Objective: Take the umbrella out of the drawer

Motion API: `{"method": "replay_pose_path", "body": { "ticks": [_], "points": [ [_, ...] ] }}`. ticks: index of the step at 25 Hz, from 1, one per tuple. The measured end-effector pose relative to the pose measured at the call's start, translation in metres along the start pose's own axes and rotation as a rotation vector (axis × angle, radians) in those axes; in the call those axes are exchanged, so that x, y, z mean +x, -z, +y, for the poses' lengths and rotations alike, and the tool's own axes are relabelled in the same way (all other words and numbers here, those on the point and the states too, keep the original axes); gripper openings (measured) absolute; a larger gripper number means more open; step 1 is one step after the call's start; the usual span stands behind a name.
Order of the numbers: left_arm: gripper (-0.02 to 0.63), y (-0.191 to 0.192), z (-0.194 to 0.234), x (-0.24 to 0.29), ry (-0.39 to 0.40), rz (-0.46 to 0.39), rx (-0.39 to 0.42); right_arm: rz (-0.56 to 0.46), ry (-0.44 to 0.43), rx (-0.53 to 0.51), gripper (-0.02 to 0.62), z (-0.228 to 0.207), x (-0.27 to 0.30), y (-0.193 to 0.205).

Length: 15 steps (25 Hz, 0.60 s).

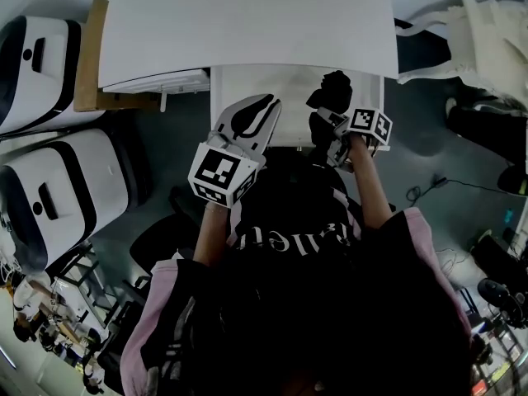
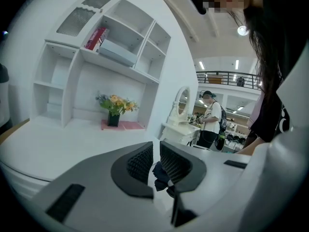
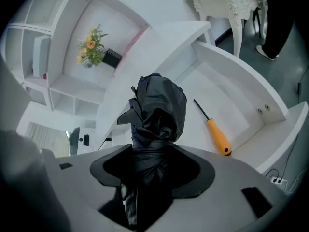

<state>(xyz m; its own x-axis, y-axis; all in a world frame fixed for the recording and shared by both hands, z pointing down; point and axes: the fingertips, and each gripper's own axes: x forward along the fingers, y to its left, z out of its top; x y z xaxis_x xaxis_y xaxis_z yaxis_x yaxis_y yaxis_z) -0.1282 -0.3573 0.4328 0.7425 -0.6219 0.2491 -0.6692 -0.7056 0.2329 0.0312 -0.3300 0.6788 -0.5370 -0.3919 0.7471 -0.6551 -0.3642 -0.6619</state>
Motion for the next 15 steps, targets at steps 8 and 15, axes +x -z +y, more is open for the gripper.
{"method": "replay_pose_path", "body": {
  "ticks": [8,15],
  "points": [
    [0.04,0.001,-0.012,0.008,0.054,-0.001,0.01,-0.072,-0.075,-0.103,0.279,0.043,-0.045,0.008],
    [0.04,0.0,-0.032,0.014,0.044,-0.009,0.01,-0.12,-0.128,-0.219,0.279,0.07,-0.095,0.01]
  ]
}}
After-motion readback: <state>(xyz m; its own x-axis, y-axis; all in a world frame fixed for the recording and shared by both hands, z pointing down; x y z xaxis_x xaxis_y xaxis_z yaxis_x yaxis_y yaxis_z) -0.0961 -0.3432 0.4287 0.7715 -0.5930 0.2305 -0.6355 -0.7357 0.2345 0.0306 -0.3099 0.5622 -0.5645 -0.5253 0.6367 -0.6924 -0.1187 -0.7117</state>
